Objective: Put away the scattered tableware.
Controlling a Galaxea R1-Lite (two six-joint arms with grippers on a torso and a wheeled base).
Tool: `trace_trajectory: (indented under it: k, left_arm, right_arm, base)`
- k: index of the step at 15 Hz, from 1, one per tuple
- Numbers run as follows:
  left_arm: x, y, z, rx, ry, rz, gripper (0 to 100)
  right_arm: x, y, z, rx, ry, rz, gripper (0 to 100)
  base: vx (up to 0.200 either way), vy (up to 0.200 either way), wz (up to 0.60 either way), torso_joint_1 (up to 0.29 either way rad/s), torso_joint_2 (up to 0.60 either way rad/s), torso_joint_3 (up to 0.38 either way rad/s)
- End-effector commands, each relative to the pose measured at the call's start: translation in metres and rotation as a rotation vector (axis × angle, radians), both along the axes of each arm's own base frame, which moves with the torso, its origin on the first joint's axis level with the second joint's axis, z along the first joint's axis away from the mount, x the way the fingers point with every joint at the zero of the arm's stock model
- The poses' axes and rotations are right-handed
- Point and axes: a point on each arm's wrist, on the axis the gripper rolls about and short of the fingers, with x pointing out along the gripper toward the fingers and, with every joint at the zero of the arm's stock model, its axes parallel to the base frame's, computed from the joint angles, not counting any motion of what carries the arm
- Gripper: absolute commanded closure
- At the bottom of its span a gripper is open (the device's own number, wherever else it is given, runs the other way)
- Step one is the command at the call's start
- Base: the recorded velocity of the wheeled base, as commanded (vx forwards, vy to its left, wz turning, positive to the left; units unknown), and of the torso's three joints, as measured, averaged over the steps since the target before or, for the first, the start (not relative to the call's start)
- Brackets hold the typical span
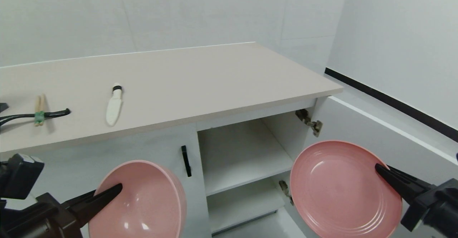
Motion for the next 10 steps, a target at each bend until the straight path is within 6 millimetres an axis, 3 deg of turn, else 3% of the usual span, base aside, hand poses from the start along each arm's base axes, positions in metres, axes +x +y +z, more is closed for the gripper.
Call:
trace_trajectory:
  k: [1, 4, 10]
  left_arm:
    - [0.0001, -0.0001, -0.0001, 0.001, 0.000, -0.001, 100]
    - [0.0003, -0.0002, 0.0003, 0.000, -0.001, -0.001, 100]
    - [0.0001, -0.0001, 0.0008, -0.002, -0.005, -0.001, 100]
  right_arm:
    - [-0.0006, -0.0002, 0.0005, 0.002, -0.003, 0.000, 100]
    - [-0.0008, -0.0004, -0.0007, -0.005, 0.007, 0.001, 100]
    - [-0.0017, -0.0009, -0.0002, -0.002, 0.005, 0.000, 100]
  base:
    - [0.000, 0.000, 0.00, 0.000, 0.00, 0.000]
    - [0.000, 0.000, 0.00, -0.007, 0.03, 0.024]
    - [0.000, 0.000, 0.00, -0.054, 0.30, 0.244]
